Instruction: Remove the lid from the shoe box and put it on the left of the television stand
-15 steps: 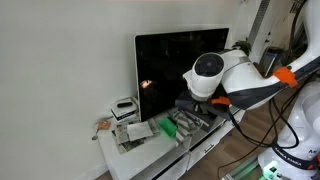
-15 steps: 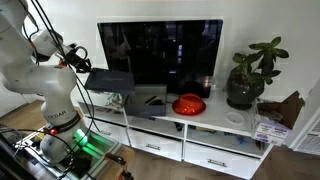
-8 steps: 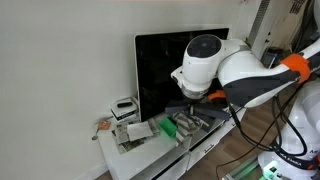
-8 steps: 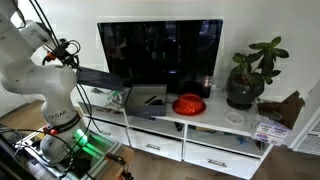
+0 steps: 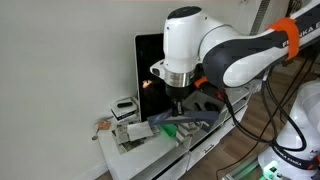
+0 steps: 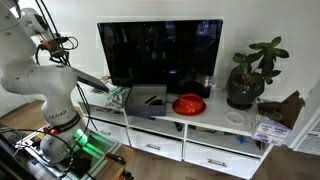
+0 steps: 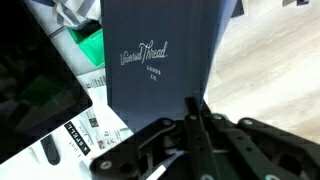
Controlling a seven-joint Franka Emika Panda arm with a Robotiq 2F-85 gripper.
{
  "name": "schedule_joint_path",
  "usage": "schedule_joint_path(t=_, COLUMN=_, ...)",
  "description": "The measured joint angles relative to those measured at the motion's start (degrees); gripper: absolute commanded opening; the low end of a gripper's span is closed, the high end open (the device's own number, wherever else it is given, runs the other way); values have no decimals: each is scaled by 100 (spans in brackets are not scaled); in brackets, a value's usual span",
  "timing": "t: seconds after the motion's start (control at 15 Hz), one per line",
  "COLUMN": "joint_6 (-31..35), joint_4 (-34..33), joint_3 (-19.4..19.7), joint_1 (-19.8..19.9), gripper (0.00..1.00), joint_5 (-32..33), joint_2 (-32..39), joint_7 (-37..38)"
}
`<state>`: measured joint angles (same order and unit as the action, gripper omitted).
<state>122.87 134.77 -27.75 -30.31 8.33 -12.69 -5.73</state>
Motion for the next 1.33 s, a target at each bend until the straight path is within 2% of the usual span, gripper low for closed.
schedule_joint_path(t=0.8, joint_6=83, joint_4=2, joint_3=-24, joint_1=5, gripper=1, joint_5=7, joint_2=96, joint_7=-53)
schedule_joint_path(t=1.13, joint_6=1133, joint_4=-138, joint_3=-260, joint_1=-254, gripper=1, joint_5=-10, joint_2=606, joint_7=-663)
schedule_joint_path(t=1.33, joint_6=1468, joint_4=-270, joint_3=-380, joint_1=-378, gripper=1, joint_5=144, joint_2=983, joint_7=-1016)
